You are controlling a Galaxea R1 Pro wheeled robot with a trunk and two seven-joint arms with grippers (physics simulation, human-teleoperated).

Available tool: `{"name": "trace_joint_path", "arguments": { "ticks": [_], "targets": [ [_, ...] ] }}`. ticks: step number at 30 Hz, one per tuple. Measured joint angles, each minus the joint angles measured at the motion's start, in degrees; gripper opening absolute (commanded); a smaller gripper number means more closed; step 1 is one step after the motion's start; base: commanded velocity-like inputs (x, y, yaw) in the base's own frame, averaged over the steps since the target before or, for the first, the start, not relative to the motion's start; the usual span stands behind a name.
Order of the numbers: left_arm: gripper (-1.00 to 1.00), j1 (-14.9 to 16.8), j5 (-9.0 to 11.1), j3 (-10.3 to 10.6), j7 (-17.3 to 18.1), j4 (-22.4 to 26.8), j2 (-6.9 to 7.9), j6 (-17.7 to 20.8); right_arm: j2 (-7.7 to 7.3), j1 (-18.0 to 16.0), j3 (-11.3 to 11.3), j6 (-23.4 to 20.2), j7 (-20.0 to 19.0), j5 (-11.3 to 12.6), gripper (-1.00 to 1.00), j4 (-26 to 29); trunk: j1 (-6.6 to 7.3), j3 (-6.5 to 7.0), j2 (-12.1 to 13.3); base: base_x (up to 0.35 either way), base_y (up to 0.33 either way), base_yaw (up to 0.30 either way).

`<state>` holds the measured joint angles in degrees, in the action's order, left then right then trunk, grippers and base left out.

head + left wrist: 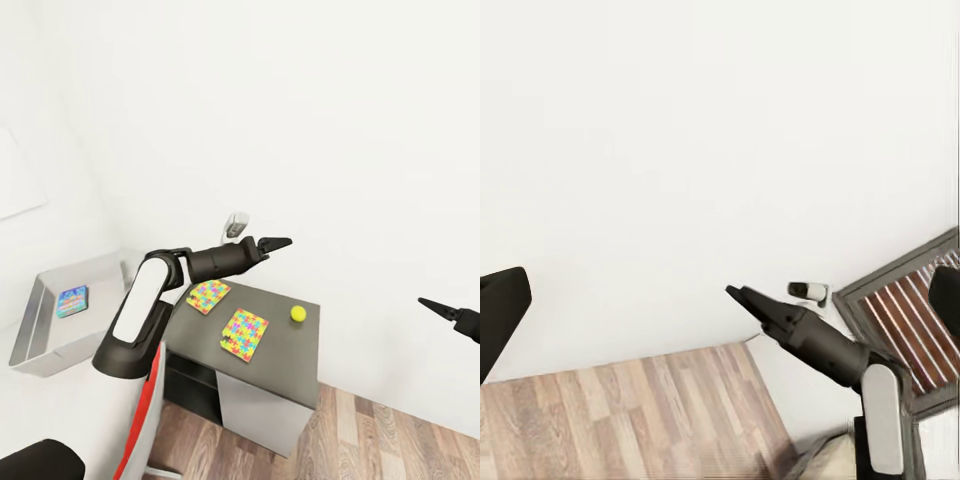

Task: Put all the toys in the child's room - the three board games (two on the bed and one on the table), the two jigsaw puzzles on the table, and the tennis ball on the table - inside the toy box on the table in the child's room.

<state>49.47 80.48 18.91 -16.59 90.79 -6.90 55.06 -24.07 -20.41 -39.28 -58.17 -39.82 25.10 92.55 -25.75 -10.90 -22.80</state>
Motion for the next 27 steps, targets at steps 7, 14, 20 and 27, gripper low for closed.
{"name": "trace_joint_path", "arguments": {
  "ticks": [7,14,20,27],
  "targets": [
    [1.00,-4.4,-0.5,3.5,-0.1,0.1,-0.27,-0.8,0.69,0.4,0.2,0.6,-0.2,-0.2,1.00,0.0,0.00,0.36,0.0,0.000,0.000,-0.263],
    [1.00,-6.8,-0.6,4.8,-0.1,0.2,-0.34,-2.0,1.60,0.5,0.3,0.8,-0.3,-0.5,1.00,-0.1,0.00,0.74,0.0,0.000,0.000,-0.259],
    [1.00,-7.9,-0.7,5.3,-0.1,0.2,-0.31,-2.7,1.94,0.5,0.4,0.8,-0.2,-1.3,1.00,-0.1,0.00,1.08,0.0,0.000,0.000,-0.257],
    [1.00,-8.3,-0.7,5.6,-0.1,0.0,-0.24,-2.9,2.03,0.5,0.4,0.8,-0.1,-2.4,1.00,-0.1,0.00,1.47,0.0,0.000,0.000,-0.256]
  ]
}}
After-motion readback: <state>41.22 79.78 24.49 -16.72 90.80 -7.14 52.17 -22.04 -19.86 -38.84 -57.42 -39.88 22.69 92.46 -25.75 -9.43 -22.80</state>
